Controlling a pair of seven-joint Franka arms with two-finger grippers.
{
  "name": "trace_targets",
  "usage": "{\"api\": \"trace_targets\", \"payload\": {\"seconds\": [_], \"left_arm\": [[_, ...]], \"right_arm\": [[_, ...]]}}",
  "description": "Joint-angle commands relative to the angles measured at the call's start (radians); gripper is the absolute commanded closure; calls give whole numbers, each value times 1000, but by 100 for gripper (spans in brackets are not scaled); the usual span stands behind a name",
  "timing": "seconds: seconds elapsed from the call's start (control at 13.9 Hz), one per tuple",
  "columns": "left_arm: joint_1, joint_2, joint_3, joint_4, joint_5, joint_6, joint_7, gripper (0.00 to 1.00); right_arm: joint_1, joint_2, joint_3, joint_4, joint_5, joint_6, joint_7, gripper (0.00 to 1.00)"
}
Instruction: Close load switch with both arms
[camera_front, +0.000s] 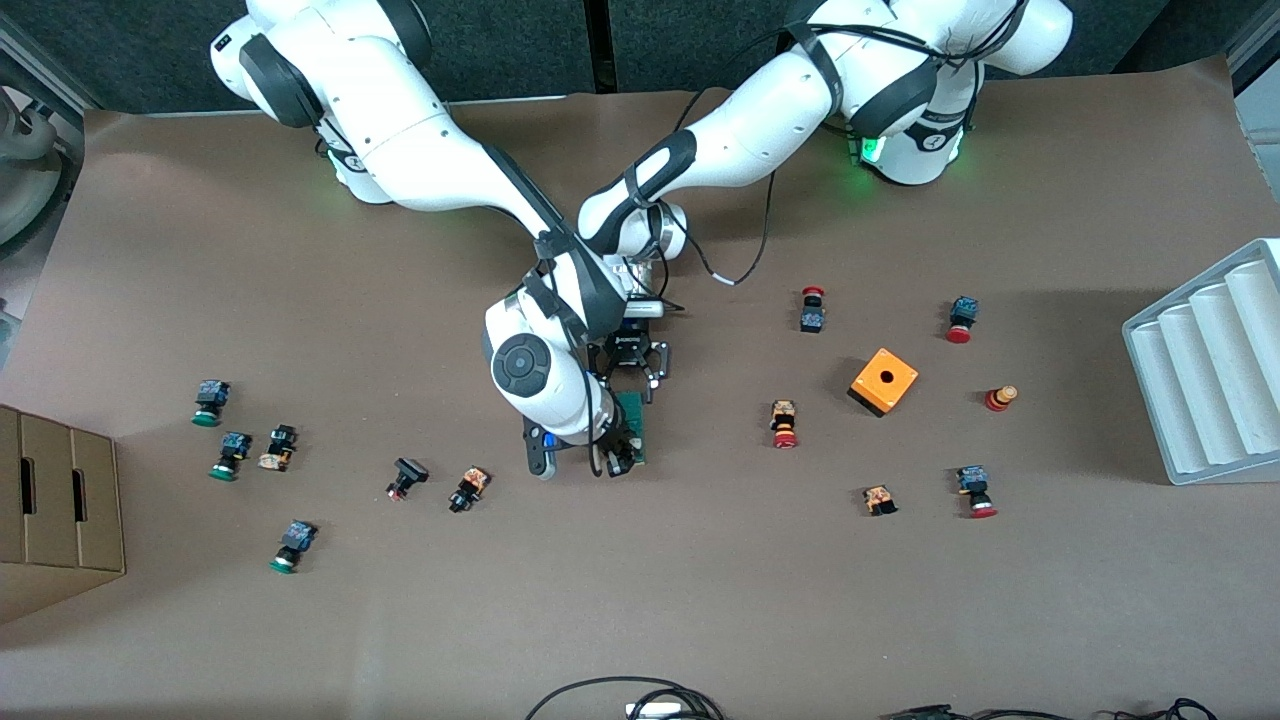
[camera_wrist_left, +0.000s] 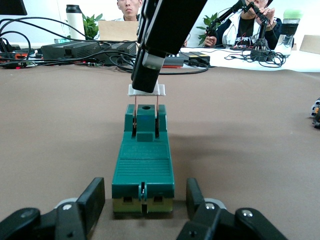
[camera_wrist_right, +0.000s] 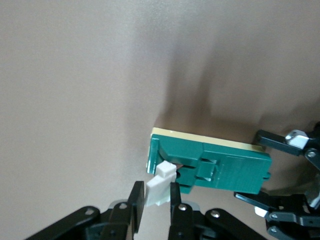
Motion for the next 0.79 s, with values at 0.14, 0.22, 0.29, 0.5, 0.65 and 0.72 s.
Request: {"api": "trace_targets", "payload": {"seconds": [0.14,0.22,0.29,0.5,0.65,0.72], "left_arm": [[-14,33,11,37,16,9,-13,27],[-14,33,11,37,16,8,-13,27],[-14,33,11,37,16,8,-13,27],[-14,35,11,37,16,8,-13,27],[-14,33,11,37,16,8,-12,27],[-14,33,11,37,16,8,-13,27]], "right_arm": [[-11,56,-5,69,25,10,-12,74],[-13,59,-5,70,25,11,-12,74],[-13,65,-5,77,25,11,-12,74],[-13,76,-7,84,25,16,-14,74],[-13,79,-7,84,25,20,-16,74],[-16,84,-8,86,25,22,-16,74]]}}
